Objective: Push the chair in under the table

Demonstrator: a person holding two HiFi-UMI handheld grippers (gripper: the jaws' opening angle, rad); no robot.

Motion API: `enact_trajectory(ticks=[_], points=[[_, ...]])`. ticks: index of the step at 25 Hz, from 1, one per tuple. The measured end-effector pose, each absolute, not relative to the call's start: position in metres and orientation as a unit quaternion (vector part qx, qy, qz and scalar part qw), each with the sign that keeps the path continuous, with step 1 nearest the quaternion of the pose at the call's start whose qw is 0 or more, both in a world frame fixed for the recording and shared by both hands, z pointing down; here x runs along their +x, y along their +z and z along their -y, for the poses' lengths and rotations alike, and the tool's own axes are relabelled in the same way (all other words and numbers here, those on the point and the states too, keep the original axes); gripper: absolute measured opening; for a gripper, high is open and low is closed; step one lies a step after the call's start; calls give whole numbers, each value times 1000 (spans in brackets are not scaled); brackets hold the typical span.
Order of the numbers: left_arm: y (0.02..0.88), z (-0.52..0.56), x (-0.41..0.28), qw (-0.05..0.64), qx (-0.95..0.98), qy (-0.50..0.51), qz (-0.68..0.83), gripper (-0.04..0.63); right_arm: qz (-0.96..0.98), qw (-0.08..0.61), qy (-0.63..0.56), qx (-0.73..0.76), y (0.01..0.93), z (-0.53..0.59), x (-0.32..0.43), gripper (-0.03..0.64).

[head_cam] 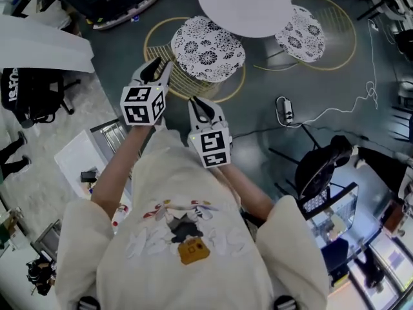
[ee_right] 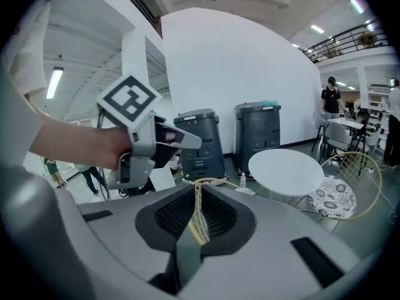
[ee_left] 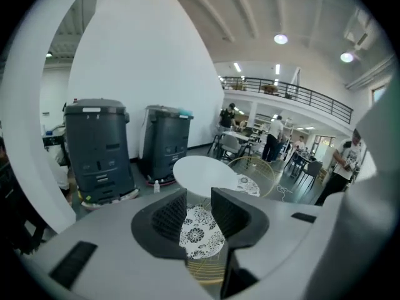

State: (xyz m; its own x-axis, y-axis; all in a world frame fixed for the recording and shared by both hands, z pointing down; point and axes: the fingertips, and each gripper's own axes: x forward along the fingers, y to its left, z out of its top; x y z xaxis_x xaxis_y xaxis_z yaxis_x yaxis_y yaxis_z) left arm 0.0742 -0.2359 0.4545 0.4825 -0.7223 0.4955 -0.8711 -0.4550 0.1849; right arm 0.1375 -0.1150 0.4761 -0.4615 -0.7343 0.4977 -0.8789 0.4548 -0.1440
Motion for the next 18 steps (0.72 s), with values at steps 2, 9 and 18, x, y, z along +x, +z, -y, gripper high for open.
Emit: enact_trajectory(ticks=[2, 9, 18], points=[[430, 212, 84, 186, 850, 173, 463, 126, 831, 173, 192, 494, 463, 114, 145, 35], [383, 143, 103, 133, 870, 169, 445, 103, 832, 138, 159, 514, 421, 106, 159, 25], [383, 88, 106, 139, 860, 174, 460, 9, 831, 110, 145, 525, 397, 91, 161, 9]])
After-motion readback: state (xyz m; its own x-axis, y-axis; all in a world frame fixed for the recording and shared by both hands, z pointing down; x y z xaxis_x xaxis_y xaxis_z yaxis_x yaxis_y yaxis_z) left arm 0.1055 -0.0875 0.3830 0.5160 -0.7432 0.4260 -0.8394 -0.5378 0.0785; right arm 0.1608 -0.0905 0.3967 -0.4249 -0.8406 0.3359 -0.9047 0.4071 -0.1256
